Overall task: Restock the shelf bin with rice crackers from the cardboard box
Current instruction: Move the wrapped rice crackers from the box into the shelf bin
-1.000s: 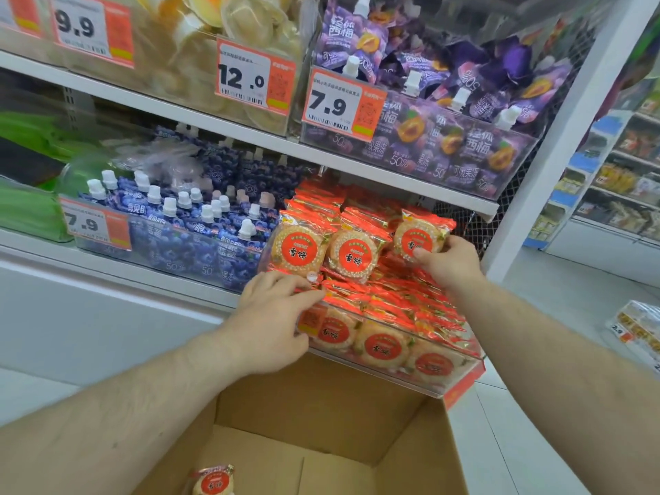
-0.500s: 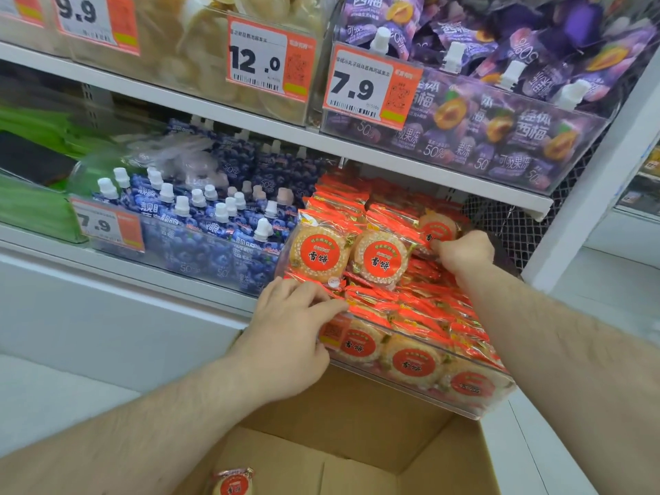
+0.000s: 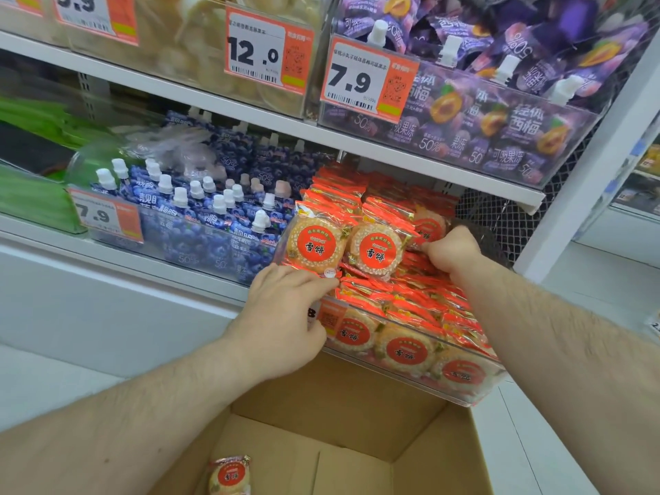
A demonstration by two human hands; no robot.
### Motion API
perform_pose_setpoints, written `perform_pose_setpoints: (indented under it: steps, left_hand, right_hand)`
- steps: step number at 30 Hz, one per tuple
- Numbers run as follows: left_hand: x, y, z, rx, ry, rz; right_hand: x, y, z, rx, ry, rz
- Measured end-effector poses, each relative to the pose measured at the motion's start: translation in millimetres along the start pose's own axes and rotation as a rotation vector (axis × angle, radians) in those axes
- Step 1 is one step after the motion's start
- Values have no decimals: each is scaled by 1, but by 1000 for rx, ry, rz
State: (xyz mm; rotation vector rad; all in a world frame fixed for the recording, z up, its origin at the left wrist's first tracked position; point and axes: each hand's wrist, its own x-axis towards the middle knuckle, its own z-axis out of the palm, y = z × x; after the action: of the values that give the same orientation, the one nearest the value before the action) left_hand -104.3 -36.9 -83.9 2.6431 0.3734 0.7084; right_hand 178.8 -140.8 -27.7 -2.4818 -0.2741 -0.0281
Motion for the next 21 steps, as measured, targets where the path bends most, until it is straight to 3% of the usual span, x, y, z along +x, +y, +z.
perform_pose_setpoints:
  steps: [3, 5, 8, 9, 11, 13, 15, 21]
  left_hand:
    - [-3, -1, -3, -29, 159, 102]
    - [-7, 3, -6, -122, 129, 126]
    - [-14, 7, -4, -145, -257, 44]
    - [-16, 4, -1, -85, -402, 23]
    - [-21, -3, 5, 36, -629, -7]
    - [-27, -9, 9, 131, -810, -58]
    - [-33, -16, 10, 182, -928, -108]
    - [-41, -40, 17, 128, -1009, -233]
  right_hand:
    - [-20, 4, -11, 11, 217, -84]
    - [-55, 6, -16, 144, 416, -400]
    - [-128, 11, -8, 261, 516, -1058]
    - [-150, 17, 2, 276, 467, -1201]
    - [-188, 32, 31, 313, 303, -1314]
    - [-212, 53, 71, 338, 133, -1268]
    - [-224, 78, 116, 312, -36, -1104]
    - [-252, 142, 245, -44, -733, -222]
